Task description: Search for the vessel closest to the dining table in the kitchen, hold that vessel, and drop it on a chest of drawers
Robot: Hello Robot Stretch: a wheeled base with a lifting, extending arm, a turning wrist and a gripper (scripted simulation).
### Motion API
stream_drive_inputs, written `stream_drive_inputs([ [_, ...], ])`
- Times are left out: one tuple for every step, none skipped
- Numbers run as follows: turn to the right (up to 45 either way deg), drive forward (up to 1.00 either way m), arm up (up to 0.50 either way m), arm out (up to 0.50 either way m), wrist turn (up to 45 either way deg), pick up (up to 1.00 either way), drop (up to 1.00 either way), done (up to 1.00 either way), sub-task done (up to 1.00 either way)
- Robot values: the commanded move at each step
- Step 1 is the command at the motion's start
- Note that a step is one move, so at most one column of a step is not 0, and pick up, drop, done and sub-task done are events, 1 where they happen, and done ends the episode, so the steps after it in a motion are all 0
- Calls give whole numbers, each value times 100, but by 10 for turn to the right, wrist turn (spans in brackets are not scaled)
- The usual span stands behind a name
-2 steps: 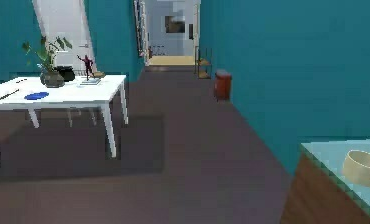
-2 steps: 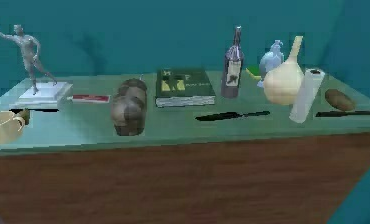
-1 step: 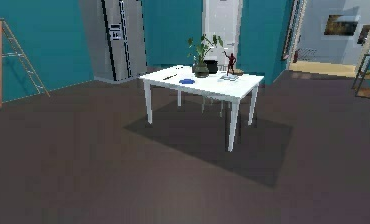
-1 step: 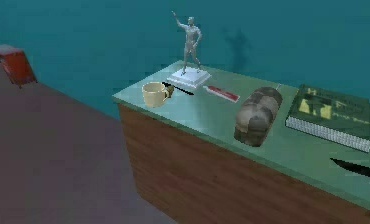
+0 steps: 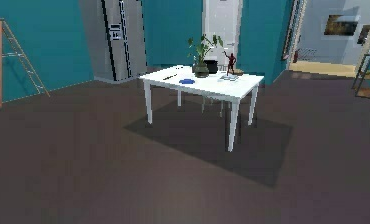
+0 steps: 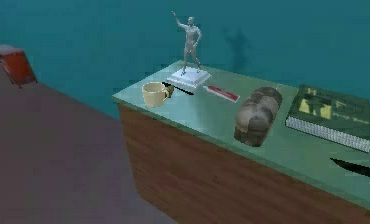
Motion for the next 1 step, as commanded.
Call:
stream_drive_inputs([
  [0, 0, 38, 0, 0, 0, 0, 0, 0],
])
